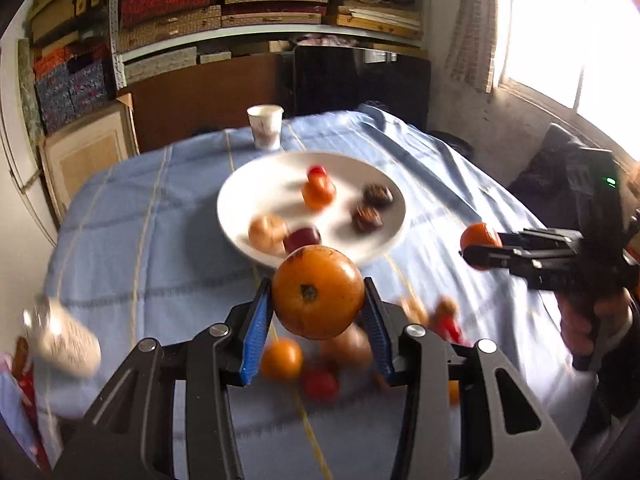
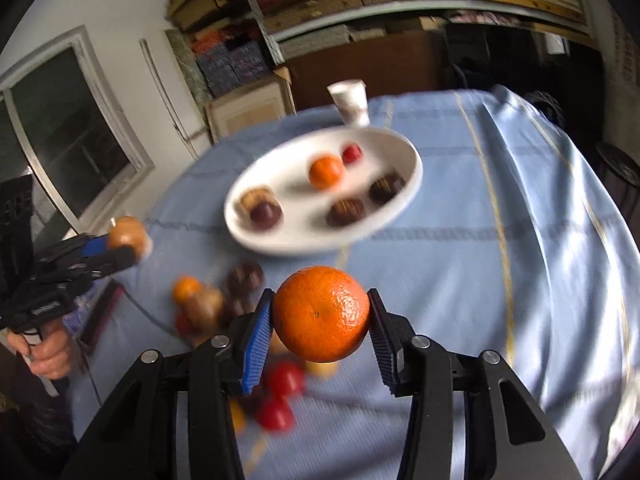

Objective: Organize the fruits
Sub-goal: 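Carry the mandarin and orange-brown fruit onto the white plate and open both tools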

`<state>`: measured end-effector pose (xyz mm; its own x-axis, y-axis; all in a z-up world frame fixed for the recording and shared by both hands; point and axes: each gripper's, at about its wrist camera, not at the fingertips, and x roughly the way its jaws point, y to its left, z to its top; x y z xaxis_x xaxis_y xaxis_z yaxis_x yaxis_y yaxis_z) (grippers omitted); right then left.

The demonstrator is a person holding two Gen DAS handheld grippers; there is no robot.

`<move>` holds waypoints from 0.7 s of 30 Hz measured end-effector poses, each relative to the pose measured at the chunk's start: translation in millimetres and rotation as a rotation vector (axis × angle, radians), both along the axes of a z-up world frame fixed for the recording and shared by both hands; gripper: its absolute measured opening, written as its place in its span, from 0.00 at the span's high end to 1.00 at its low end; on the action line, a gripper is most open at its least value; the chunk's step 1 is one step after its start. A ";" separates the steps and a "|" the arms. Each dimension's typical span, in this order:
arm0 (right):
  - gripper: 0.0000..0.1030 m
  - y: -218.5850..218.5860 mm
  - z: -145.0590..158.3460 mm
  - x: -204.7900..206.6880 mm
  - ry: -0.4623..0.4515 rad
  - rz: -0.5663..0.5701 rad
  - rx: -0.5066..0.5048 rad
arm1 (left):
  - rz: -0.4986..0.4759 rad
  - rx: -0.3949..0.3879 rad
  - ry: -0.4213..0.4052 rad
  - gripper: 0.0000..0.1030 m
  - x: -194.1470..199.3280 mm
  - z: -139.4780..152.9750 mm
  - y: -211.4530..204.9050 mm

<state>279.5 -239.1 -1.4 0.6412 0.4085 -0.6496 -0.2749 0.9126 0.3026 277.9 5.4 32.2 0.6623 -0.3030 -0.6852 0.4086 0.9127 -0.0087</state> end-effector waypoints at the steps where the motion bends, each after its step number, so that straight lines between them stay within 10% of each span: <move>1: 0.55 4.3 3.0 11.4 -0.008 -0.002 0.000 | 0.011 -0.004 0.008 0.58 15.3 3.2 -5.8; 18: 0.54 43.0 -27.3 98.9 0.038 0.002 -0.053 | 0.118 0.102 0.144 0.57 162.6 -44.7 -48.2; 21: 0.38 34.8 -14.2 90.7 0.006 -0.018 -0.016 | 0.143 0.077 0.118 0.26 155.3 -34.1 -40.2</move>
